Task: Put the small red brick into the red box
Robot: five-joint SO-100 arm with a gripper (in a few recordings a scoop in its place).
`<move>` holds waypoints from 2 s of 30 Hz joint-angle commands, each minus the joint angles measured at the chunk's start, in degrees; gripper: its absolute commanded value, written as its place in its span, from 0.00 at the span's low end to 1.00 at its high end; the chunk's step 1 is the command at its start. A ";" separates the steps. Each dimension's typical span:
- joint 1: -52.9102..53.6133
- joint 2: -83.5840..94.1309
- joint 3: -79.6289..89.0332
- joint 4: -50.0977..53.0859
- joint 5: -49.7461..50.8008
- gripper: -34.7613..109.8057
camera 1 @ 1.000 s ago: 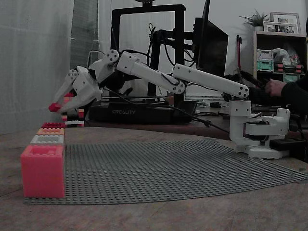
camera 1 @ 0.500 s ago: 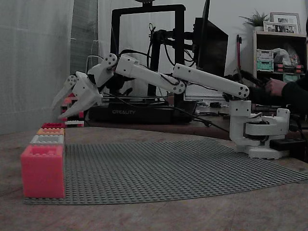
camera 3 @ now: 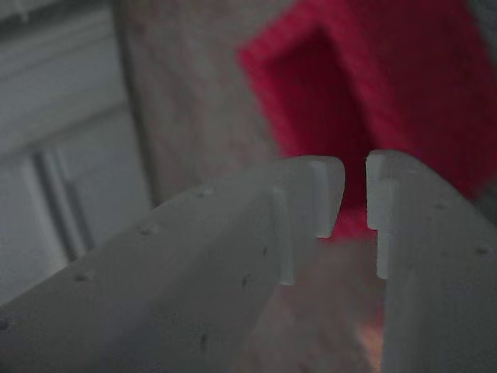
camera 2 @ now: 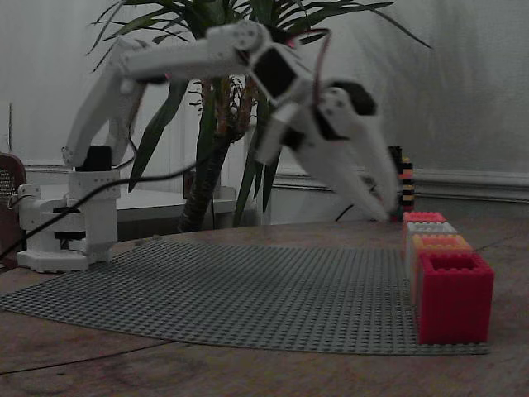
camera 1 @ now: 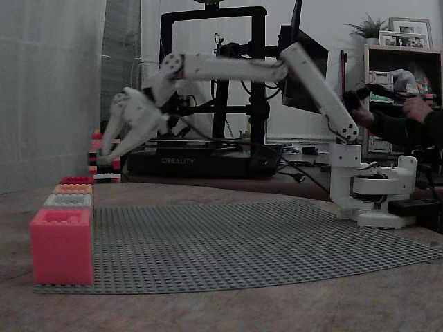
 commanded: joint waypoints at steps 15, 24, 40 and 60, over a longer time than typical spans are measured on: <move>-11.60 98.53 96.86 10.37 -6.68 0.24; -17.05 112.15 104.50 17.67 -2.55 0.24; -18.28 123.49 106.52 23.47 0.35 0.24; -18.54 123.49 106.52 23.47 1.41 0.24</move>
